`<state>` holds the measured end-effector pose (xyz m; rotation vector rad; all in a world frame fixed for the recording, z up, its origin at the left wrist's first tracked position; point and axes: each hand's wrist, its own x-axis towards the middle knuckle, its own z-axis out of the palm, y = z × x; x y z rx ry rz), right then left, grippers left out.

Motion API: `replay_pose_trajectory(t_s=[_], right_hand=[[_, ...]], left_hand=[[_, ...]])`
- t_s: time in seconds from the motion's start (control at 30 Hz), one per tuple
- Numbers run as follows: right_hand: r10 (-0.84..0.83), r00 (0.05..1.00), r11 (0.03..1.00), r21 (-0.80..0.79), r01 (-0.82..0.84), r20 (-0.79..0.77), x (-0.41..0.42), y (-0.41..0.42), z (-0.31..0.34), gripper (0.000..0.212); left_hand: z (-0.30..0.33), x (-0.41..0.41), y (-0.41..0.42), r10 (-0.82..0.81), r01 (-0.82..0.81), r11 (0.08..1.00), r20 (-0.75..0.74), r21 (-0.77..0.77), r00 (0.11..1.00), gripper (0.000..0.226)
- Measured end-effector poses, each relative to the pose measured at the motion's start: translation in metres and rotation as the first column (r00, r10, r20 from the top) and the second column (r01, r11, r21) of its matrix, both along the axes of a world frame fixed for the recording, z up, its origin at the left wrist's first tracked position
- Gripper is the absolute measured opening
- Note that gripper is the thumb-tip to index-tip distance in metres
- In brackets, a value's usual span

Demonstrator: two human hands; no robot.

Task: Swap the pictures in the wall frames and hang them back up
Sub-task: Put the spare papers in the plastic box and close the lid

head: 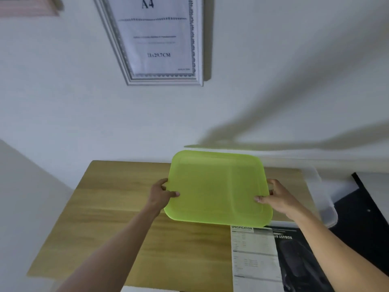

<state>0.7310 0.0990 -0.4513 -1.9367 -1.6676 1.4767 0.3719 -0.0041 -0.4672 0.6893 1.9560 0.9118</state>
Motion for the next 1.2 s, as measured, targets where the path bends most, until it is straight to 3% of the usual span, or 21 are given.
replay_pose_trajectory(t_s=[0.1,0.23,0.43,0.9,1.2], right_hand=[[0.036,0.999,0.999,0.018,-0.036,0.009,-0.041,-0.005,-0.013,0.091],[0.105,0.992,0.990,0.084,-0.110,0.063,-0.096,-0.024,-0.012,0.073],[0.110,0.976,0.985,0.111,-0.132,0.191,-0.150,-0.043,-0.033,0.082],[0.138,0.952,0.986,0.049,-0.157,0.273,-0.187,-0.055,-0.095,0.081],[0.207,0.867,0.959,0.081,-0.271,0.454,-0.205,-0.068,-0.099,0.068]], left_hand=[[-0.005,-0.042,-0.019,0.020,-0.020,1.000,-0.016,-0.024,1.000,0.080],[-0.015,-0.085,-0.041,0.074,-0.077,0.996,-0.059,-0.050,0.995,0.080],[-0.035,-0.124,-0.047,0.088,-0.095,0.993,-0.095,-0.074,0.992,0.084],[-0.082,-0.140,-0.031,-0.022,-0.027,0.976,-0.224,-0.215,0.974,0.085],[-0.092,-0.134,-0.036,-0.087,-0.015,0.965,-0.377,-0.261,0.922,0.072]])
